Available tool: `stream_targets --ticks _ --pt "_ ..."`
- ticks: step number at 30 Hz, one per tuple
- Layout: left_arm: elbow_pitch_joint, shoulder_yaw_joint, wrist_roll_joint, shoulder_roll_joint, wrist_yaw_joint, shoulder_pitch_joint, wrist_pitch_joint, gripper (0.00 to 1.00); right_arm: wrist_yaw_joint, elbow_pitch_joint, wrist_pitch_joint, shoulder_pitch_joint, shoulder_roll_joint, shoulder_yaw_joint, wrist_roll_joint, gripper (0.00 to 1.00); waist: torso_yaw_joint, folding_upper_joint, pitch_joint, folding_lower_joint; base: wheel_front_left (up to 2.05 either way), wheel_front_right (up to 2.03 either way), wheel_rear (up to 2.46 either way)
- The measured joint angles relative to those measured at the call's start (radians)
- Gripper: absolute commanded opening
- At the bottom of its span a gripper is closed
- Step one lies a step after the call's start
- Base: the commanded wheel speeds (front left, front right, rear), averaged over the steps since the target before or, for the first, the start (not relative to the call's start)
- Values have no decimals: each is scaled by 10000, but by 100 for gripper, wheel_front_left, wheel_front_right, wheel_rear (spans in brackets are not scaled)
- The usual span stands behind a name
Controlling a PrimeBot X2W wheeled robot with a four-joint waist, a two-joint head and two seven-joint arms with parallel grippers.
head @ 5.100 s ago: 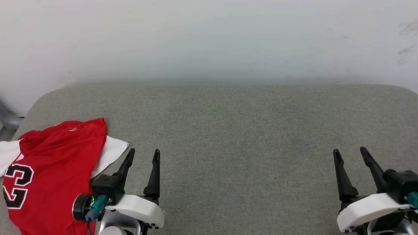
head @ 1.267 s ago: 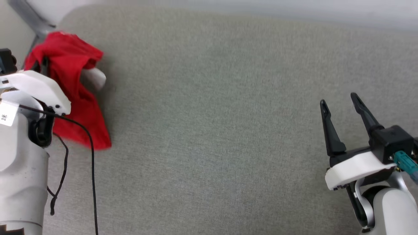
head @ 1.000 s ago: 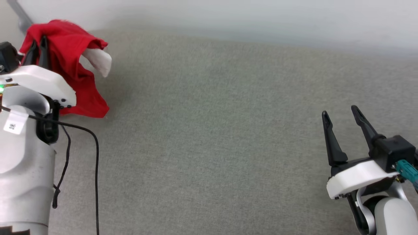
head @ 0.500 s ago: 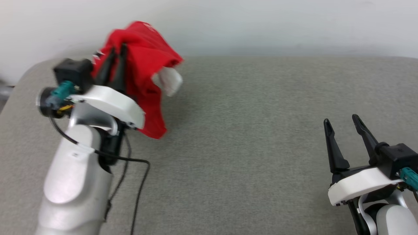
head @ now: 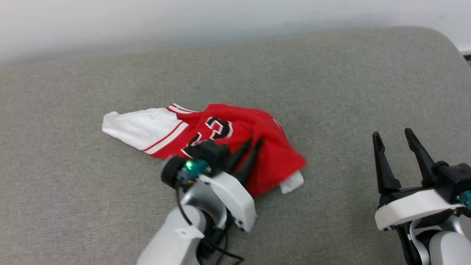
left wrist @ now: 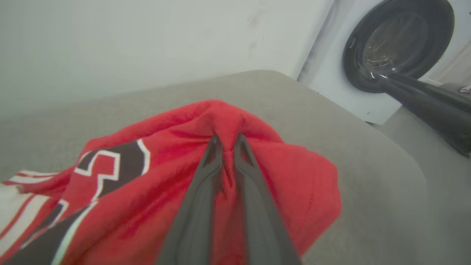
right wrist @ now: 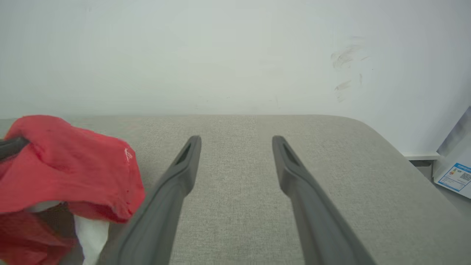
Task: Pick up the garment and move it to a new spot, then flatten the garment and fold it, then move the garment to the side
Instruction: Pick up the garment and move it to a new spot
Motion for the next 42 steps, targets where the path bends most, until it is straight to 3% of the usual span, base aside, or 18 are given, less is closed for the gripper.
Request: stream_targets --ticks 11,12,13,14,15,22,26,37,42 --pt "1053 -2387 -265 -127 -428 949 554 0 2 98 -176 -332 2 58 36 100 33 0 582 1 0 0 0" --pt "1055 -2491 -299 -127 -435 950 504 29 2 115 -178 -330 2 38 -2 100 78 0 542 1 0 0 0" --pt "1049 -2558 -384 -130 -439 955 462 51 0 125 -176 -329 2 25 -71 100 122 1 485 1 0 0 0" --pt "1034 -2625 -403 -127 -441 961 389 88 2 130 -176 -322 0 21 -161 100 168 0 412 1 0 0 0" --pt "895 -2729 -408 -100 -454 989 186 100 2 119 -174 -274 4 6 -276 100 273 0 251 0 0 0 0" --pt "13 -2449 -19 40 -123 1011 -1237 100 2 88 10 109 2 -77 -384 100 676 0 -458 1 0 0 0" --pt "-416 -2000 90 192 372 1101 -1923 100 2 12 107 358 4 -111 -422 100 901 0 -842 0 0 0 0" --pt "-675 12 -125 1057 1960 1542 -2499 100 2 -127 376 939 6 -284 -284 100 1209 0 -1519 0 0 0 0" --pt "-727 915 -314 1599 2403 2033 -2663 100 2 -77 405 1156 4 -508 21 100 1211 0 -1785 0 0 0 0"
